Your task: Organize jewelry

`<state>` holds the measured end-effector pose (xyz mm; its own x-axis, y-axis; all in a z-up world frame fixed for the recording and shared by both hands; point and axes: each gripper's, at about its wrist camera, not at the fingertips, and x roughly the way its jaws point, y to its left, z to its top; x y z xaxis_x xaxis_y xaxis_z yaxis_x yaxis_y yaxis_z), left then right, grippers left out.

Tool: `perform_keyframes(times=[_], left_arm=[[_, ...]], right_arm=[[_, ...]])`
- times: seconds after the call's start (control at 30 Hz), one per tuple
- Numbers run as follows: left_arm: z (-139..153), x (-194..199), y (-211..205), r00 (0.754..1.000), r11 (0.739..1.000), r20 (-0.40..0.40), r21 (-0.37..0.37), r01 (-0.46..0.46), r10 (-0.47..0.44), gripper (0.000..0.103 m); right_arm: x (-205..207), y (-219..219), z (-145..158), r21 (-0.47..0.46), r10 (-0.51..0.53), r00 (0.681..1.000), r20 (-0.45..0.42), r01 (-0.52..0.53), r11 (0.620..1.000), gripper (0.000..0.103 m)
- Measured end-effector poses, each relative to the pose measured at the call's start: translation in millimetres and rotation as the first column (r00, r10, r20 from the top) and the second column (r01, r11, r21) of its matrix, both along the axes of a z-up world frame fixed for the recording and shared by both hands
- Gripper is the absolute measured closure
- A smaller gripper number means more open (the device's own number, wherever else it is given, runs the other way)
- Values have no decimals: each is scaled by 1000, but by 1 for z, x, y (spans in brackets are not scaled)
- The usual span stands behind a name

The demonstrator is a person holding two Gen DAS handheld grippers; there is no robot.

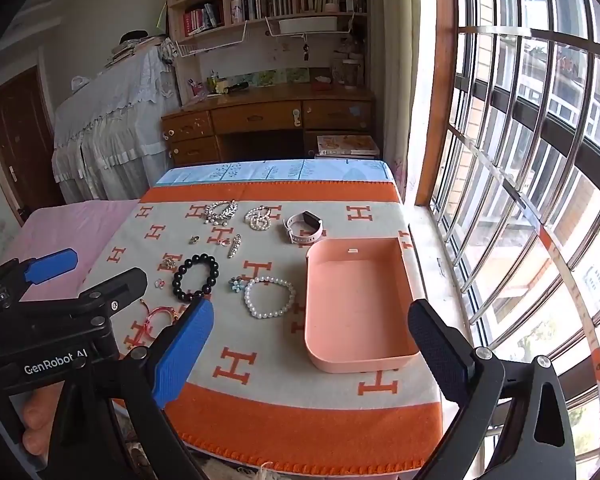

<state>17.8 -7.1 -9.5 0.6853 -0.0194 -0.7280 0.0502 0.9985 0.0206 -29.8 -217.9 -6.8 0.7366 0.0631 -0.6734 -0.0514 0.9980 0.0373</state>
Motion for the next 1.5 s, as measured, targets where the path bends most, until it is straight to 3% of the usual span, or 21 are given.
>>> perform_keyframes(times=[1.5], left_arm=[[-18,14,2,996,1000,-92,27,-12,15,8]], right_arm=[[16,0,-20,5,-4,998,-58,4,1000,4]])
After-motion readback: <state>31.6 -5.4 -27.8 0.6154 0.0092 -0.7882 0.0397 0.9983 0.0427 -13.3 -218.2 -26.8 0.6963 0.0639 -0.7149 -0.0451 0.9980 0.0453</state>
